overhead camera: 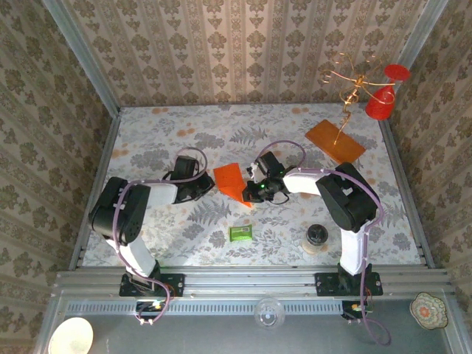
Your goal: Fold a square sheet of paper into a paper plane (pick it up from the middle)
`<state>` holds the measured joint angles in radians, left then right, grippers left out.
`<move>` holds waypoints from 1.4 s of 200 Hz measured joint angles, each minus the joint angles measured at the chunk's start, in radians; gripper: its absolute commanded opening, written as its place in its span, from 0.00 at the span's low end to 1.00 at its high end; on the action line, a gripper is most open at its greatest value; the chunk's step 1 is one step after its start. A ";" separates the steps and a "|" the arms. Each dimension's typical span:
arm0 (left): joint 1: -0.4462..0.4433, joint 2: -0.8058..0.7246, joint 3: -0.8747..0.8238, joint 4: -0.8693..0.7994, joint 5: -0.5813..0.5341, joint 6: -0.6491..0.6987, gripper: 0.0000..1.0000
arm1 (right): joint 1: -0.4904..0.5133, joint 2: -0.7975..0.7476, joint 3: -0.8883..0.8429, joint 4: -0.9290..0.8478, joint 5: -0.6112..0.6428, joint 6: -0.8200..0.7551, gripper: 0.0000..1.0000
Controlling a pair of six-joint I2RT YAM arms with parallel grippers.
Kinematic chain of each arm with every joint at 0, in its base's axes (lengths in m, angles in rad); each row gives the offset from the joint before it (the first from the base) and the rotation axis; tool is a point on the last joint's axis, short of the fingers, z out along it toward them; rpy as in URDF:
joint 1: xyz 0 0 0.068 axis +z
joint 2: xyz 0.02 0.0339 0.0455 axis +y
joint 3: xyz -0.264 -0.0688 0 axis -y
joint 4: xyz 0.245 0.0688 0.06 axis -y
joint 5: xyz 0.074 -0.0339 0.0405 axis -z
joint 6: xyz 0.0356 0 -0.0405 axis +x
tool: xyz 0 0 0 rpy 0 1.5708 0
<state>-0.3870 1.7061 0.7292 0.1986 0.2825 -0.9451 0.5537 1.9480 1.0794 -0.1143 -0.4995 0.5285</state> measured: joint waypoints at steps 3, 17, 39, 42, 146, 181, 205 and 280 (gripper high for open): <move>0.003 -0.005 0.002 -0.011 -0.003 0.002 0.08 | 0.000 -0.001 -0.002 0.002 -0.001 0.001 0.07; 0.014 -0.034 0.015 -0.066 -0.011 0.014 0.11 | -0.003 -0.014 -0.010 -0.002 -0.002 0.007 0.15; 0.014 -0.084 0.032 -0.106 -0.002 0.022 0.21 | -0.007 -0.052 -0.024 -0.008 -0.001 0.029 0.26; 0.013 -0.091 0.032 -0.107 0.003 0.023 0.22 | -0.008 -0.059 -0.025 -0.008 0.000 0.032 0.28; -0.033 -0.125 0.016 -0.139 0.176 -0.043 0.42 | -0.009 -0.118 -0.053 0.112 0.000 0.105 0.34; -0.053 -0.074 0.016 -0.115 0.204 -0.063 0.41 | -0.009 -0.073 -0.053 0.107 0.021 0.104 0.33; -0.058 -0.037 0.017 -0.114 0.217 -0.073 0.41 | -0.010 -0.051 -0.053 0.102 0.030 0.105 0.32; -0.058 0.002 0.055 -0.070 0.239 -0.103 0.34 | -0.011 -0.036 -0.052 0.105 0.033 0.105 0.29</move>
<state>-0.4446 1.7084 0.7841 0.1284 0.5217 -1.0485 0.5430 1.9118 1.0275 -0.0093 -0.4664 0.6331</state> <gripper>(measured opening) 0.340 0.290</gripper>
